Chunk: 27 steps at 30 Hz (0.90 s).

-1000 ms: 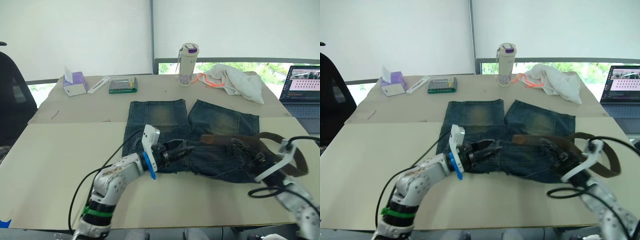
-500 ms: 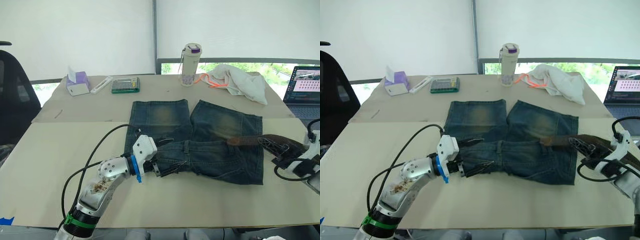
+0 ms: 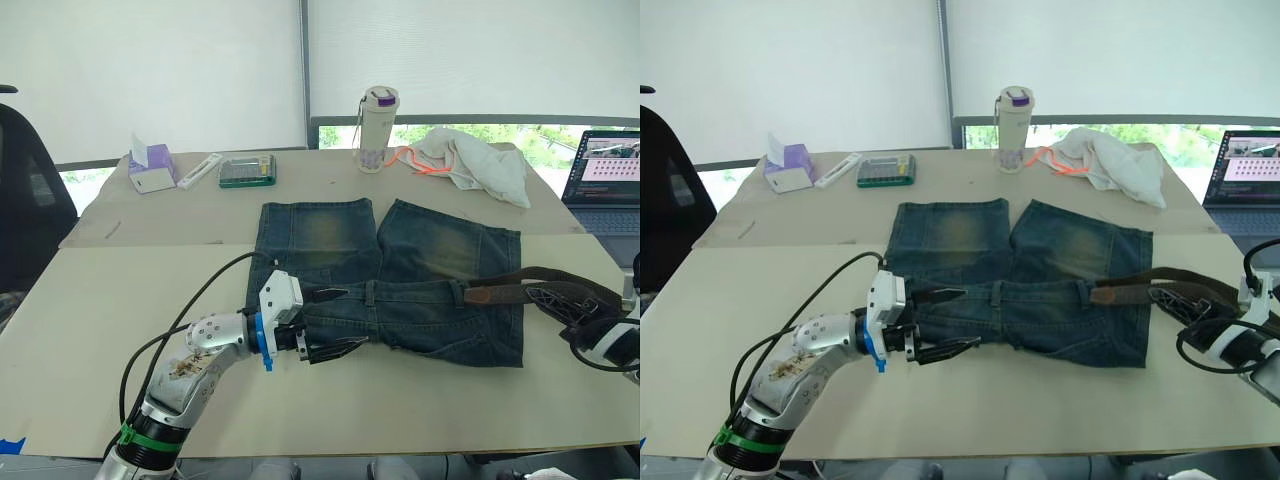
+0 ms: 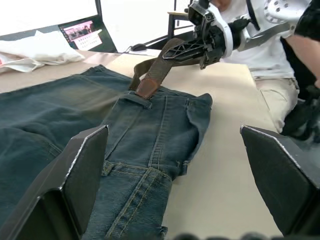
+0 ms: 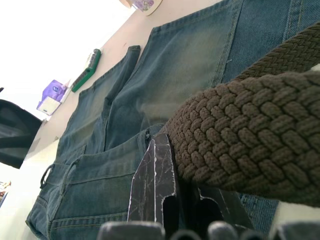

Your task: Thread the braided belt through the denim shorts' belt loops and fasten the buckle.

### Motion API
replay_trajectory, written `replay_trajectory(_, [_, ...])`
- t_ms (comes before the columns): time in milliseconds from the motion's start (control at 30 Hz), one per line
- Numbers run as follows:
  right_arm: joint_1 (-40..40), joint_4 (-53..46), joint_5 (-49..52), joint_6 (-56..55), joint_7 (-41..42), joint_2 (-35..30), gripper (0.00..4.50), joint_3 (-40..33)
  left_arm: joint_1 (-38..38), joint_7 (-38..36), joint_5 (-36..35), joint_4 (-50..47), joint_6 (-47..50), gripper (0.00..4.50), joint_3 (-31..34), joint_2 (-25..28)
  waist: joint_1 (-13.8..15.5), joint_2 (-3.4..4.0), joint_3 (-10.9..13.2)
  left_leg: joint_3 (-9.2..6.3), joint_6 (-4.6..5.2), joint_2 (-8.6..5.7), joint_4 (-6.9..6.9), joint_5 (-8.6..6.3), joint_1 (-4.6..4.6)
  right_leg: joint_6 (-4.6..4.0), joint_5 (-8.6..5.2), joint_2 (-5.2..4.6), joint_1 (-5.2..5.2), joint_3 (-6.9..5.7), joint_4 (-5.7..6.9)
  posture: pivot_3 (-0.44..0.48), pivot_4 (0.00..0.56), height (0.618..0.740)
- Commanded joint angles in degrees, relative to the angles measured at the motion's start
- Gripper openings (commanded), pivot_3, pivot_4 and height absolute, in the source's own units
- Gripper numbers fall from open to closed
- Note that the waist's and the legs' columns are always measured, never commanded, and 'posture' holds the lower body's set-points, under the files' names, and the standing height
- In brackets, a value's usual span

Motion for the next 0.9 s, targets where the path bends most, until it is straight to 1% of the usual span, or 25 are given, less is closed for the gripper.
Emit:
replay_trajectory(33, [-3.3, 2.9, -3.2, -2.0, 2.2, -1.2, 0.00, -0.5, -1.5, -1.8, -2.2, -0.4, 1.1, 4.47, 1.9, 1.0, -0.1, 0.00, 0.0, 0.00, 0.00, 0.00, 0.00, 0.00, 0.00, 0.00, 0.00, 0.00, 0.00, 0.00, 0.00, 0.000, 0.150, 0.740])
replay_trajectory(200, [-5.3, 2.8, -5.5, -1.5, 3.4, 0.2, 0.00, 0.0, -1.5, -2.3, -2.4, -0.6, 1.7, 4.47, 2.2, 1.4, -0.3, 0.00, 0.0, 0.00, 0.00, 0.02, -0.01, 0.00, 0.01, 0.00, 0.00, 0.02, 0.00, 0.00, 0.00, 0.000, 0.150, 0.740])
replay_trajectory(367, [-6.1, 4.3, -8.2, -1.9, 5.0, -0.2, 0.00, 0.1, -1.3, -2.6, -2.1, -0.6, 1.8, 4.47, 2.2, 1.9, -0.3, 0.01, 0.0, 0.00, 0.00, 0.01, 0.00, 0.00, 0.01, 0.00, 0.00, 0.01, 0.00, 0.00, 0.00, 0.000, 0.150, 0.740])
replay_trajectory(500, [-6.1, 1.0, -8.5, -0.8, 5.2, 0.9, 0.00, 0.7, -1.6, -2.5, -1.7, -0.3, 1.7, 4.47, 2.1, 1.6, -0.4, 0.02, 0.0, 0.00, 0.00, 0.02, 0.00, 0.00, 0.02, 0.00, 0.00, 0.01, 0.00, 0.00, 0.00, 0.000, 0.150, 0.740])
replay_trajectory(700, [-6.8, -2.7, -11.3, -2.9, 4.4, 2.9, 0.00, 2.7, -1.5, -2.5, -1.3, -0.3, 1.4, 4.47, 1.8, 1.4, -0.7, 0.03, 0.0, 0.00, 0.00, 0.03, 0.00, 0.00, 0.04, -0.01, 0.01, 0.03, 0.00, 0.01, 0.02, 0.000, 0.150, 0.740])
replay_trajectory(900, [-8.0, -2.9, -14.1, -5.8, 3.4, 3.3, 0.00, 1.4, -1.4, -2.3, -1.0, -0.4, 1.4, 4.47, 1.7, 1.2, -0.5, 0.08, 0.0, -0.01, 0.00, 0.01, 0.01, 0.00, 0.03, 0.00, 0.01, 0.01, 0.00, 0.01, 0.01, 0.000, 0.150, 0.740])
